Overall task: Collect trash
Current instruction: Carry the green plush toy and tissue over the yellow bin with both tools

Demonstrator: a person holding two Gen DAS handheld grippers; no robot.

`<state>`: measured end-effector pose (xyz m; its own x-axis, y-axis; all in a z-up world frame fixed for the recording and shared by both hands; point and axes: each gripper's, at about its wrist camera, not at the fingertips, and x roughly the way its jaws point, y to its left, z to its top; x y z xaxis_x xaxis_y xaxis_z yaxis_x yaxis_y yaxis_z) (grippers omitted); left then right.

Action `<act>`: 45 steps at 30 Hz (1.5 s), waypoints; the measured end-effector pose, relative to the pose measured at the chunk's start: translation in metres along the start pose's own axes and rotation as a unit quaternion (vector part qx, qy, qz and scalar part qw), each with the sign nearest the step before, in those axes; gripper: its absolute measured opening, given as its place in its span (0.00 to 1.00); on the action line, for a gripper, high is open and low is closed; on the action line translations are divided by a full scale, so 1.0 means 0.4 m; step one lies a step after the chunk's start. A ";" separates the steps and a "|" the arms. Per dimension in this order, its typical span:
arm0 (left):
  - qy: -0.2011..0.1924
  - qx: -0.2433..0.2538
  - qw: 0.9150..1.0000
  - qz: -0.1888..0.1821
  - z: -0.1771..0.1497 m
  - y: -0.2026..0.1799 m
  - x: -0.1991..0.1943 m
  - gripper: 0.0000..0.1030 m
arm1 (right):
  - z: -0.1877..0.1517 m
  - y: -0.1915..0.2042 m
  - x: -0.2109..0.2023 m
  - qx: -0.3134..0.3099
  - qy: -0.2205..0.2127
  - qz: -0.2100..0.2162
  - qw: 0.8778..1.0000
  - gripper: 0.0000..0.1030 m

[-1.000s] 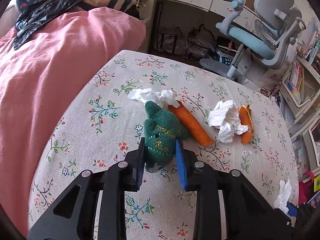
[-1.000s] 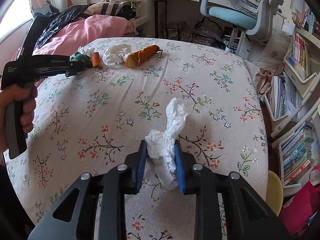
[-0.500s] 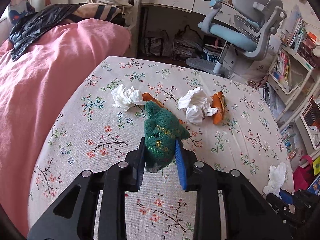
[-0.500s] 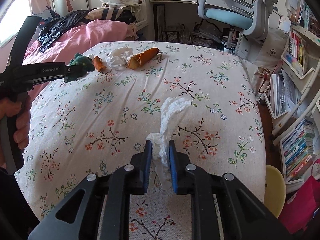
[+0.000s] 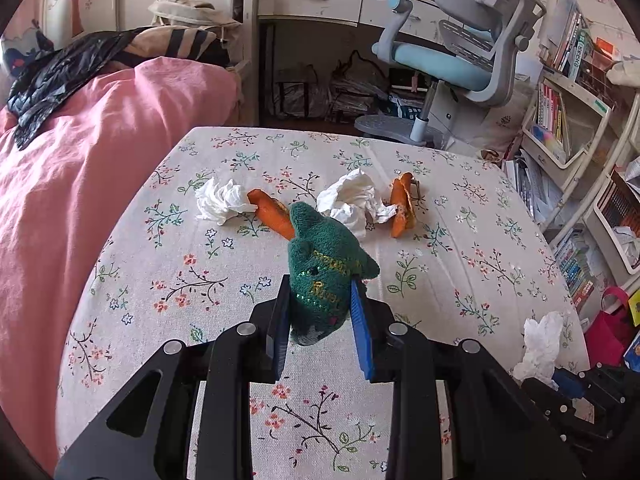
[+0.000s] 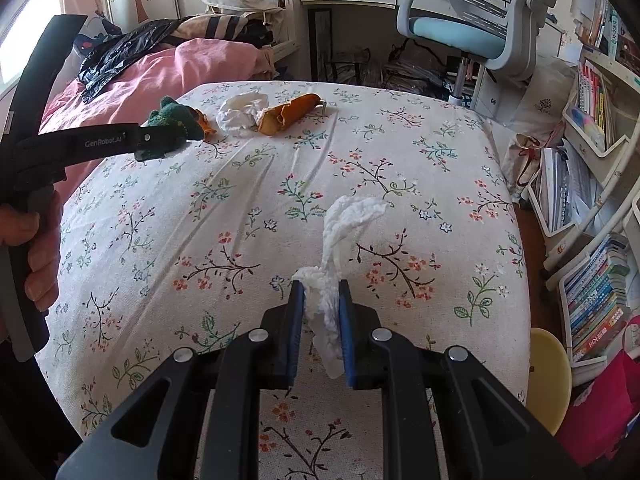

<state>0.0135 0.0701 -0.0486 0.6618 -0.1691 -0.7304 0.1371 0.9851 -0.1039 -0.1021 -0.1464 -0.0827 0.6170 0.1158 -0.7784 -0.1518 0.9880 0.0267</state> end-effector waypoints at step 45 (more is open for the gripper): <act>-0.006 0.091 0.992 -0.082 -0.150 -0.406 -0.137 0.26 | -0.119 -0.136 -0.188 0.037 -0.049 -0.019 0.998 0.17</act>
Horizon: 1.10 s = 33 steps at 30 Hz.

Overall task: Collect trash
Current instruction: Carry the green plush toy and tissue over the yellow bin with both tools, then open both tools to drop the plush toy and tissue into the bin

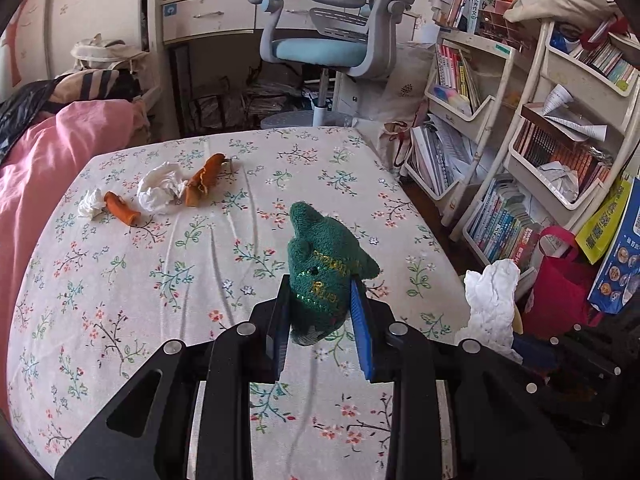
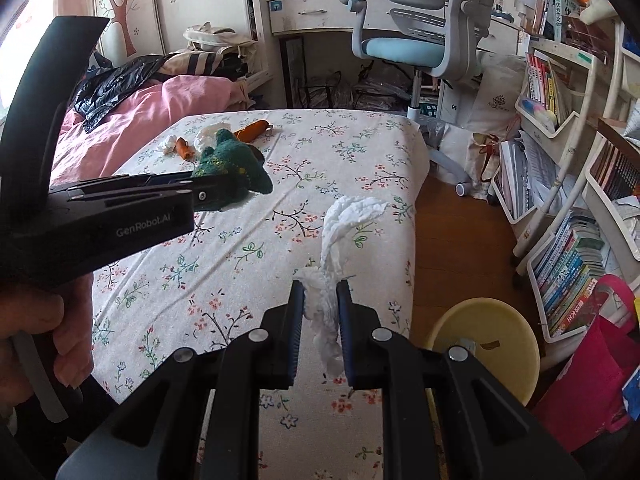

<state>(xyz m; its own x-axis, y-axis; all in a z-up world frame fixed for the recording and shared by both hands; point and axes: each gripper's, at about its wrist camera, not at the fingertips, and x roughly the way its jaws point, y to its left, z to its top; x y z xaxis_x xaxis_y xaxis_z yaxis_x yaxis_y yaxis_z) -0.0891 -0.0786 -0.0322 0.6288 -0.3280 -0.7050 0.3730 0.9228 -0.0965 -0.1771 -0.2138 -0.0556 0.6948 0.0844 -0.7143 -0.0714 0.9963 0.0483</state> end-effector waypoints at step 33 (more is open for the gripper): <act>0.010 0.014 0.998 -0.068 0.013 -0.356 0.134 0.64 | -0.054 -0.335 -0.004 0.060 0.052 -0.089 0.993 0.57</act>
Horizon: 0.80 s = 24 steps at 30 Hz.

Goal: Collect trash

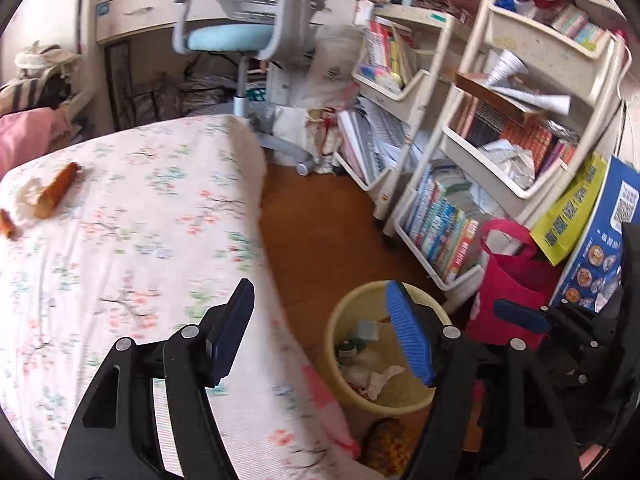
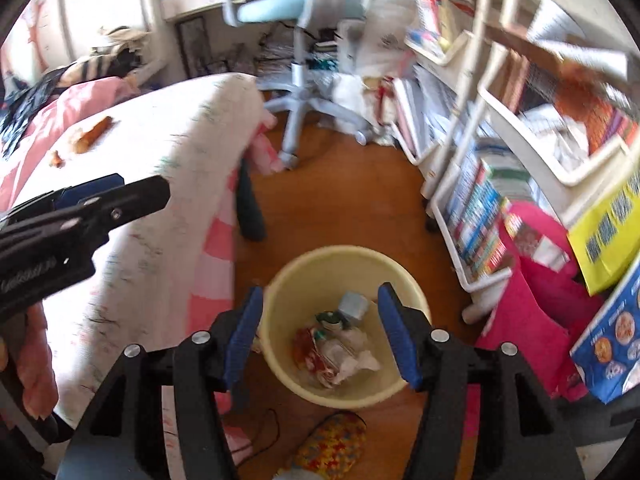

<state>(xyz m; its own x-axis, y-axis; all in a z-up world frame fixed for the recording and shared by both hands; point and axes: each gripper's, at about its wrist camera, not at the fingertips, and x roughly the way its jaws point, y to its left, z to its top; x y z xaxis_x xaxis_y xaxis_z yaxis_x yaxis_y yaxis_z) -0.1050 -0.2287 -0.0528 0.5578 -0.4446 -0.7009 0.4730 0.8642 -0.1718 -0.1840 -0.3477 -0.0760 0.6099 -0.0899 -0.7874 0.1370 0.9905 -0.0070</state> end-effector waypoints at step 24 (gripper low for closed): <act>-0.008 -0.149 0.967 0.206 -0.067 0.696 -0.246 0.82 | 0.126 0.508 0.129 -0.141 0.012 0.035 0.989 0.93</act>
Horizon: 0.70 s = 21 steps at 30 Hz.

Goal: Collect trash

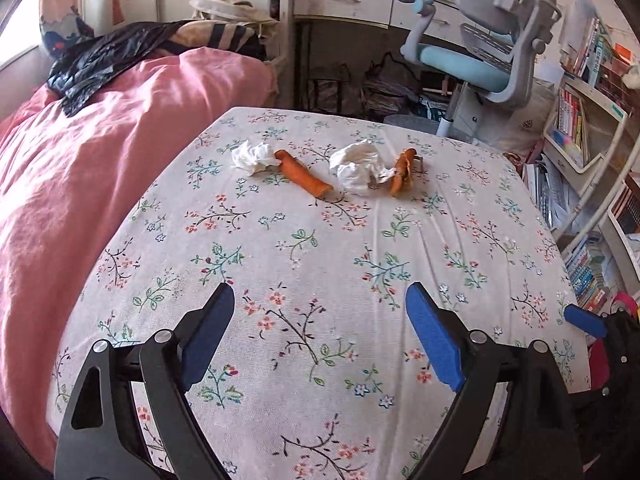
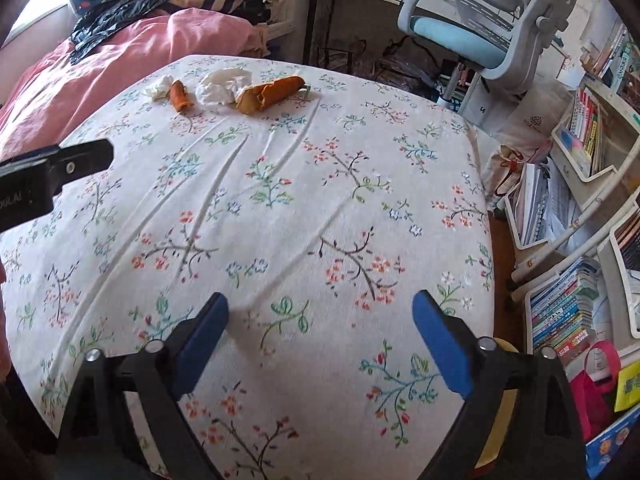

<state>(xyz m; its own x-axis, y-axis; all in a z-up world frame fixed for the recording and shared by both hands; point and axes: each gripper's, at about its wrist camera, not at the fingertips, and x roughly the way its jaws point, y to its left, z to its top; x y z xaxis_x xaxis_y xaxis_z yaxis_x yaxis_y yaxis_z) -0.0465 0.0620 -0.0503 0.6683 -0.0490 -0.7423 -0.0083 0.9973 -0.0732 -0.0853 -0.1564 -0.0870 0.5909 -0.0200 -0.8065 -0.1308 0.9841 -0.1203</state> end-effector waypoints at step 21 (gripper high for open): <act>0.030 -0.052 0.998 -0.010 0.021 0.050 0.113 0.87 | 0.026 0.004 0.041 0.048 0.016 0.030 0.998 0.94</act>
<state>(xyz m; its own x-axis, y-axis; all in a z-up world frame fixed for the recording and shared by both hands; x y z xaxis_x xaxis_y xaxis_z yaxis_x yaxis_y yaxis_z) -0.0102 0.0802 -0.0796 0.6240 -0.0756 -0.7778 -0.0750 0.9849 -0.1558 -0.0675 -0.1535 -0.0942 0.5580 0.0361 -0.8291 -0.0886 0.9959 -0.0163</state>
